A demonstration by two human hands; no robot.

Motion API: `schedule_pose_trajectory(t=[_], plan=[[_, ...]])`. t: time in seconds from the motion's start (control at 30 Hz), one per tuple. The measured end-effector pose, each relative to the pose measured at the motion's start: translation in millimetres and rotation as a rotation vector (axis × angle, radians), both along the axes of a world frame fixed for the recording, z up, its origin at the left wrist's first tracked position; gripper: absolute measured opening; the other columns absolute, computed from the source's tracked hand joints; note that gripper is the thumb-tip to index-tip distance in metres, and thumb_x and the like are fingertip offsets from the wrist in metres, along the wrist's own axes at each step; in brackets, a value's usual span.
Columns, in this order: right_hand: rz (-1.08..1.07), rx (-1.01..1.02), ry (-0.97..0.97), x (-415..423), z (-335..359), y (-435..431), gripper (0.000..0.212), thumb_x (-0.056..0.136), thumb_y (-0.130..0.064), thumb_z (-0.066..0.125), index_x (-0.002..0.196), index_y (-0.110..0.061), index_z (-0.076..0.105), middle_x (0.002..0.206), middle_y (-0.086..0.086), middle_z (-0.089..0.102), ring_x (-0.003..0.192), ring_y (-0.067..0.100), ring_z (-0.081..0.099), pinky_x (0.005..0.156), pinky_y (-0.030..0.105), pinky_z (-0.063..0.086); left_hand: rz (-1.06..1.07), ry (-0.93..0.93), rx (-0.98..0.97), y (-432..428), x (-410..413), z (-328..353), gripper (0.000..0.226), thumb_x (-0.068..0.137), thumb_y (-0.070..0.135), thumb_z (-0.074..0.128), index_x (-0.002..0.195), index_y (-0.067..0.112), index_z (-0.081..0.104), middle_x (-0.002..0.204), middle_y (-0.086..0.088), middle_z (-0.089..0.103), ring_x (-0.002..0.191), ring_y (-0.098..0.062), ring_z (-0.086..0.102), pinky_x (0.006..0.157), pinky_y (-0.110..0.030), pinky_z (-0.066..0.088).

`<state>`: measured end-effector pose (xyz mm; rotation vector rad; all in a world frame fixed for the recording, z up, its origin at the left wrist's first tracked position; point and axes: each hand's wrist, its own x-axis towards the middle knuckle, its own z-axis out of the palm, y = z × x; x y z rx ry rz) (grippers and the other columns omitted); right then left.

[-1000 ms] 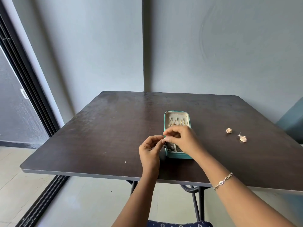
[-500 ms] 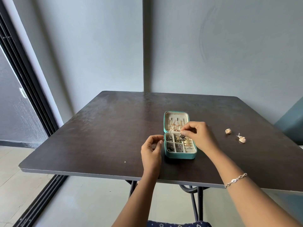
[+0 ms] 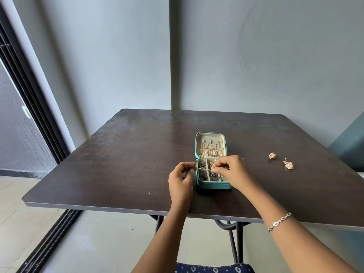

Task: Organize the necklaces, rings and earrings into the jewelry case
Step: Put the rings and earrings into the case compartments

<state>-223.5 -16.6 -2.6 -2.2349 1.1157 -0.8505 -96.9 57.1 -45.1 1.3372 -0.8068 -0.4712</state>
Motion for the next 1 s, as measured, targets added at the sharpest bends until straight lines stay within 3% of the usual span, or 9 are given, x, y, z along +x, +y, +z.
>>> schedule_pose_trajectory(t=[0.27,0.67,0.83,1.0], plan=[[-0.017,0.045,-0.006,2.9,-3.3,-2.8,0.002,0.075,-0.012,0.073,0.076,-0.012,0.073,0.08,0.003,0.071,0.072,0.012,0.061,0.069,0.026,0.047,-0.003,-0.015,-0.01,1.0,-0.8,2.1,0.022,0.085,-0.009,0.051,0.083,0.007,0.067,0.079,0.006,0.068,0.07,0.008,0.06,0.063,-0.007,0.046],[-0.041,-0.031,0.121,5.2,-9.1,0.1,0.003,0.077,-0.014,0.072,0.079,-0.015,0.073,0.085,-0.001,0.068,0.069,0.007,0.053,0.055,0.012,0.034,-0.012,0.002,0.015,1.3,-1.2,2.1,0.022,0.085,-0.005,0.055,0.08,0.013,0.067,0.079,0.005,0.069,0.068,0.006,0.06,0.061,-0.009,0.047],[-0.027,-0.071,0.042,4.8,-13.9,-3.0,0.011,0.072,-0.011,0.075,0.082,-0.014,0.072,0.077,-0.005,0.061,0.065,0.005,0.051,0.056,0.01,0.034,-0.02,-0.048,0.065,1.2,-1.2,2.2,0.024,0.084,0.0,0.059,0.076,0.022,0.066,0.079,0.005,0.069,0.069,-0.002,0.06,0.069,-0.027,0.052],[-0.045,-0.283,-0.176,-12.3,-21.2,-8.3,0.003,0.075,-0.007,0.071,0.075,-0.01,0.071,0.073,-0.006,0.061,0.057,-0.002,0.046,0.056,0.009,0.034,-0.011,-0.028,0.064,4.8,-4.0,6.6,0.016,0.085,0.0,0.057,0.083,0.013,0.066,0.079,0.007,0.069,0.065,0.006,0.06,0.061,-0.013,0.049]])
